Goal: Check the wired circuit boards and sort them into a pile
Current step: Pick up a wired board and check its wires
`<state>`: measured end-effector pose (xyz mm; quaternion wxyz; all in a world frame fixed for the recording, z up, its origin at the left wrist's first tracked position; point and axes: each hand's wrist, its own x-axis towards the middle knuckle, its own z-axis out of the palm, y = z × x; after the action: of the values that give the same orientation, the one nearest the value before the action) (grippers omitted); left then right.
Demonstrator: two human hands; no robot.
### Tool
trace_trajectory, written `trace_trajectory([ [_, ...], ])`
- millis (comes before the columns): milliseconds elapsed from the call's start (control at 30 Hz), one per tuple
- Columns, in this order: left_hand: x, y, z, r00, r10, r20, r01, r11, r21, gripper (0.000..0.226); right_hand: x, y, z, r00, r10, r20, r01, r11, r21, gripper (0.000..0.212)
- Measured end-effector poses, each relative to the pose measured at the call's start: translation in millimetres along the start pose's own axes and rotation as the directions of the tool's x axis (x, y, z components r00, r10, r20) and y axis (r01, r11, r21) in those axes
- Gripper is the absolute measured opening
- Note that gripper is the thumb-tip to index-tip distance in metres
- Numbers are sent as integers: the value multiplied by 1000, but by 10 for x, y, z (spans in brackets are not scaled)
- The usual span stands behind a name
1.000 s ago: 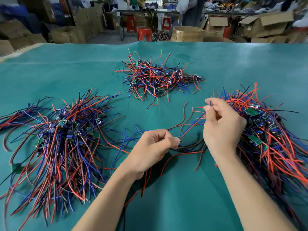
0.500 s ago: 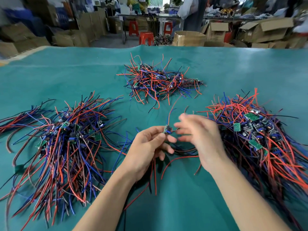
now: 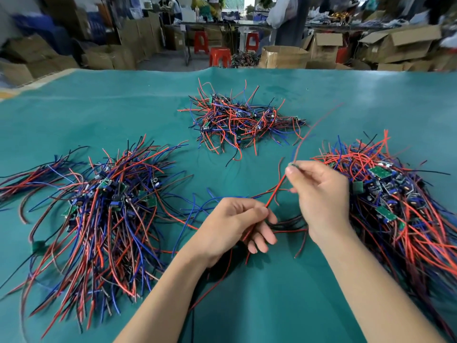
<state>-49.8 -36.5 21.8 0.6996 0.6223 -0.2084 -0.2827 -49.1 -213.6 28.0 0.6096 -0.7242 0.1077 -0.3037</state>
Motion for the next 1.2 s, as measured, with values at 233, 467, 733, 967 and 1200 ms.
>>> trace_trajectory([
  [233, -34, 26, 46, 1000, -10, 4, 9, 990, 140, 25, 202, -539, -173, 955, -148, -256, 162, 986, 37, 5],
  [467, 28, -36, 67, 996, 12, -93, -1, 994, 108, 21, -16, -1527, 589, 928, -262, 264, 202, 951, 233, 12],
  [733, 54, -78, 47, 992, 40, -123, -29, 996, 90, 27, 503, -1008, 1567, 827, 10, 562, 373, 739, -561, 47],
  [967, 64, -82, 43, 988, 40, -148, -33, 998, 46, 17, 879, -113, 1145, 931, 250, 267, 90, 551, -830, 24],
  [1200, 87, -59, 18, 967, 15, -255, -32, 997, -65, 16, 855, -157, 812, 878, 420, 229, -384, 905, -185, 15],
])
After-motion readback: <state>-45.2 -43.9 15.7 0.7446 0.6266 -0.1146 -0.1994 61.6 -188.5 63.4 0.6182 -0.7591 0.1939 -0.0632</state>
